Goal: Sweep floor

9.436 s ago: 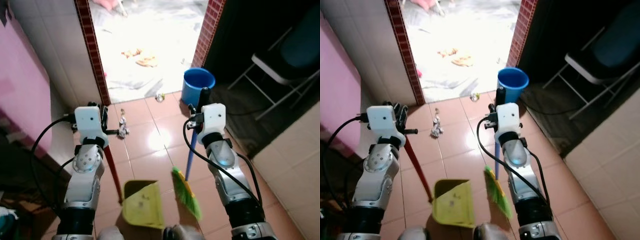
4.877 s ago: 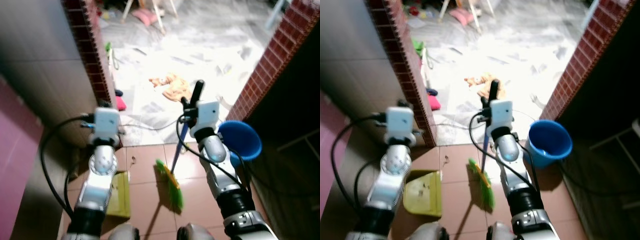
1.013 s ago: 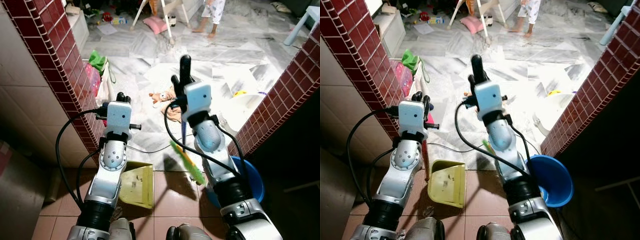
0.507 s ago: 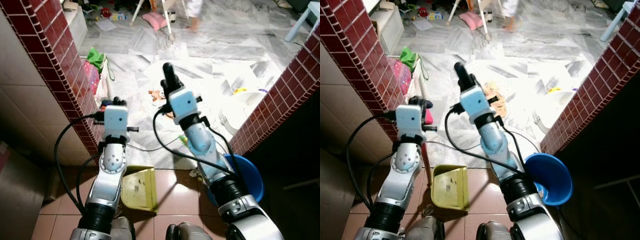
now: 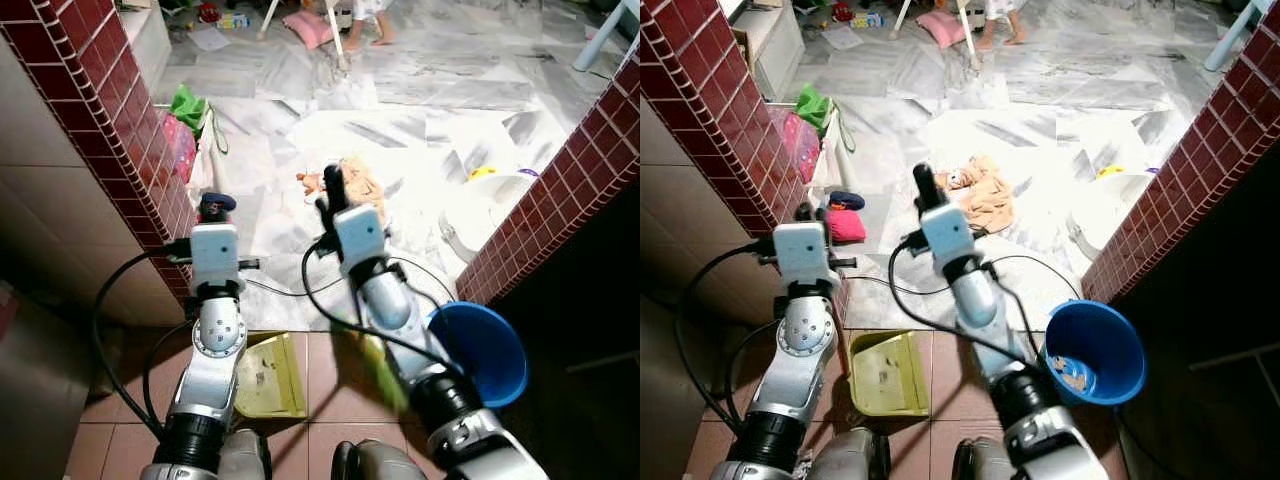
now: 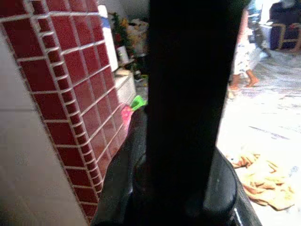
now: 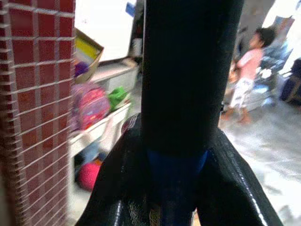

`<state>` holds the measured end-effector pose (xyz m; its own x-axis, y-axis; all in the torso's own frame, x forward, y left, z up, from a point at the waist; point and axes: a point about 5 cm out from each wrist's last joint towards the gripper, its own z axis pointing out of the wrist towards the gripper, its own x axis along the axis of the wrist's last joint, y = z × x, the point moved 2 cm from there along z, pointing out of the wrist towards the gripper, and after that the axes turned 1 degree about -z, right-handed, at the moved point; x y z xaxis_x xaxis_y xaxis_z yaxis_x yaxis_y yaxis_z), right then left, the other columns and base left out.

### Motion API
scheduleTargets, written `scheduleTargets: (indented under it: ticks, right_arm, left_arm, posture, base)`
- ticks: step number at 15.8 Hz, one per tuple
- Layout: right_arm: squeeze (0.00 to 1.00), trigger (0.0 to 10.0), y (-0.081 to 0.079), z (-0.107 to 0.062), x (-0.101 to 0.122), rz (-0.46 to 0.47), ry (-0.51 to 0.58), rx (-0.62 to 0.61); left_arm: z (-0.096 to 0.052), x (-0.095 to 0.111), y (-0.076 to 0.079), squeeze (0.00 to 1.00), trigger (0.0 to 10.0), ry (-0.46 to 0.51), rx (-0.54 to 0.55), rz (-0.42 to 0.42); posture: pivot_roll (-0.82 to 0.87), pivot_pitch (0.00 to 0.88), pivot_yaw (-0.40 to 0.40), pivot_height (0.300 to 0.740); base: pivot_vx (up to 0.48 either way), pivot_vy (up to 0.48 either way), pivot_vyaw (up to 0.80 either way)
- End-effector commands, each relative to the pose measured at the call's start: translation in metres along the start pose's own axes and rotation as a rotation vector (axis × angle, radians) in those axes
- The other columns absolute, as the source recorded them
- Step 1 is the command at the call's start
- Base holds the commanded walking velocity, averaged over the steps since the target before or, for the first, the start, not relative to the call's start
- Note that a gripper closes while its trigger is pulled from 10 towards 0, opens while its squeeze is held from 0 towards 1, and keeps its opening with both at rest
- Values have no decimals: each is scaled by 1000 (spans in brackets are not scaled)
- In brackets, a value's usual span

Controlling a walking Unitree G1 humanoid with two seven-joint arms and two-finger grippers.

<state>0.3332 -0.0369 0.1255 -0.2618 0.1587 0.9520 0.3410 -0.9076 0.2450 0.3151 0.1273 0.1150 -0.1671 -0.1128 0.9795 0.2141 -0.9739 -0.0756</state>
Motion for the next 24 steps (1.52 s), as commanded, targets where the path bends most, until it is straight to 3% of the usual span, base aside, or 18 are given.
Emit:
scheduleTargets:
  ticks: [1, 2, 5, 10, 14, 17, 20, 22, 24]
  right_arm:
    - [0, 10000, 1, 2, 3, -2, 7, 8]
    - [0, 10000, 1, 2, 3, 9, 3, 6]
    - [0, 10000, 10, 10, 3, 192, -50, -32]
    - [0, 10000, 22, 30, 38, 300, 32, -51]
    - [0, 10000, 38, 34, 72, 176, 162, -55]
    - [0, 10000, 43, 32, 72, 154, 166, -65]
    - [0, 10000, 44, 27, 78, 0, 201, -49]
    - [0, 10000, 46, 25, 74, -44, 185, -45]
    - [0, 10000, 50, 20, 67, -73, 161, -51]
  left_arm:
    - [3, 4, 1, 0, 10000, 13, 22, -29]
    - [3, 2, 2, 0, 10000, 4, 24, -40]
    - [6, 2, 12, 0, 10000, 11, -3, -37]
    - [7, 5, 23, 0, 10000, 31, -57, -43]
    - [5, 4, 39, 0, 10000, 3, -169, -121]
    - [6, 3, 42, 0, 10000, -4, -184, -77]
    - [4, 4, 45, 0, 10000, -12, -219, -90]
    - [4, 1, 46, 0, 10000, -44, -234, -113]
    - [1, 4, 52, 0, 10000, -34, -343, -96]
  posture:
    - [16, 140, -8, 731]
    - [10, 137, -9, 731]
    - [1, 122, -17, 731]
    - [-13, 107, -26, 731]
    - [-29, 99, -27, 731]
    - [-37, 92, -25, 731]
    - [-39, 84, -27, 731]
    - [-42, 84, -27, 731]
    - [-42, 84, -27, 731]
  base:
    - [0, 0, 0]
    - [0, 0, 0]
    - [0, 0, 0]
    - [0, 0, 0]
    - [0, 0, 0]
    - [0, 0, 0]
    - [0, 0, 0]
    - [0, 0, 0]
    - [0, 0, 0]
